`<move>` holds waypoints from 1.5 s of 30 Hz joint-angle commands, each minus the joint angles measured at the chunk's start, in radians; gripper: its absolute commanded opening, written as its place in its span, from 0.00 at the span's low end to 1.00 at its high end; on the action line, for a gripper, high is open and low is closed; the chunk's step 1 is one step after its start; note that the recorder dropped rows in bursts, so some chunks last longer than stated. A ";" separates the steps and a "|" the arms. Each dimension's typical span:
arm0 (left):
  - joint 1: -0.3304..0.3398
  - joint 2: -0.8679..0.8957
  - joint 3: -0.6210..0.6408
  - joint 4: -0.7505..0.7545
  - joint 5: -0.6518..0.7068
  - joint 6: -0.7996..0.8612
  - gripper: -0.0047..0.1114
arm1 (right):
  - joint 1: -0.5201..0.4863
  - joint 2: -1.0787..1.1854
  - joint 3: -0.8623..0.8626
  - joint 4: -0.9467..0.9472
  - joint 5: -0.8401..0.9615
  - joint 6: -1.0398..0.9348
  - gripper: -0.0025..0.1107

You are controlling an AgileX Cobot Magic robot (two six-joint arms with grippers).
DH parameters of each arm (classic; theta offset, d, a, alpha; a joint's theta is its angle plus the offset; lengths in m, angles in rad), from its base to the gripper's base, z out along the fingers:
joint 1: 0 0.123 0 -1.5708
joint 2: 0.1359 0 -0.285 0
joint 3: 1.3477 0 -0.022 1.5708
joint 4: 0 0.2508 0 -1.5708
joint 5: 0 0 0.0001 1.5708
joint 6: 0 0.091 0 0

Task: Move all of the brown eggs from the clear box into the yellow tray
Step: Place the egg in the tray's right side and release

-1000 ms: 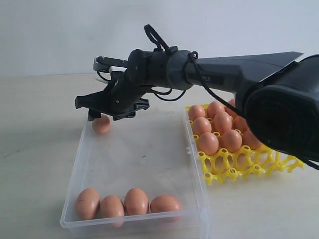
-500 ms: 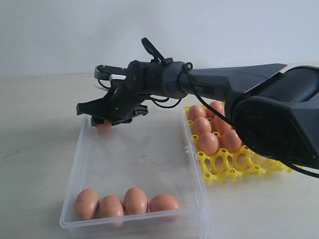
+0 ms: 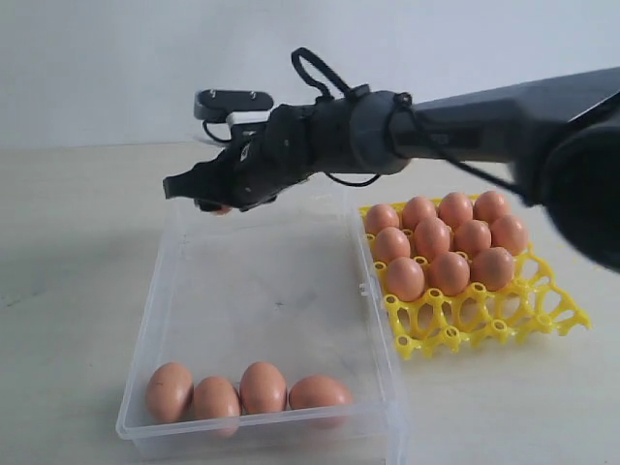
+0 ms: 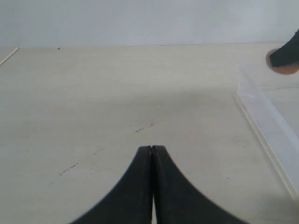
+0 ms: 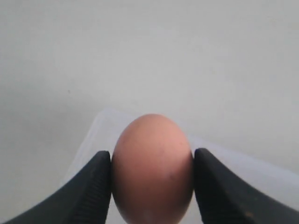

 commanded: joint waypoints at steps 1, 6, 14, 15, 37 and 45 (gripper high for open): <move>-0.005 -0.006 -0.004 -0.006 -0.014 -0.006 0.04 | -0.016 -0.211 0.334 -0.067 -0.413 -0.064 0.02; -0.005 -0.006 -0.004 -0.006 -0.014 -0.006 0.04 | -0.061 -0.445 0.718 0.047 -0.749 -0.290 0.02; -0.005 -0.006 -0.004 -0.006 -0.014 -0.006 0.04 | -0.161 -0.689 1.148 0.227 -0.982 -0.418 0.02; -0.005 -0.006 -0.004 -0.006 -0.014 -0.006 0.04 | -0.177 -0.708 1.189 0.230 -1.001 -0.389 0.02; -0.005 -0.006 -0.004 -0.006 -0.014 -0.006 0.04 | -0.430 -0.553 1.355 0.019 -1.143 0.008 0.02; -0.005 -0.006 -0.004 -0.006 -0.014 -0.006 0.04 | -0.432 -0.473 1.296 -0.014 -1.127 0.008 0.02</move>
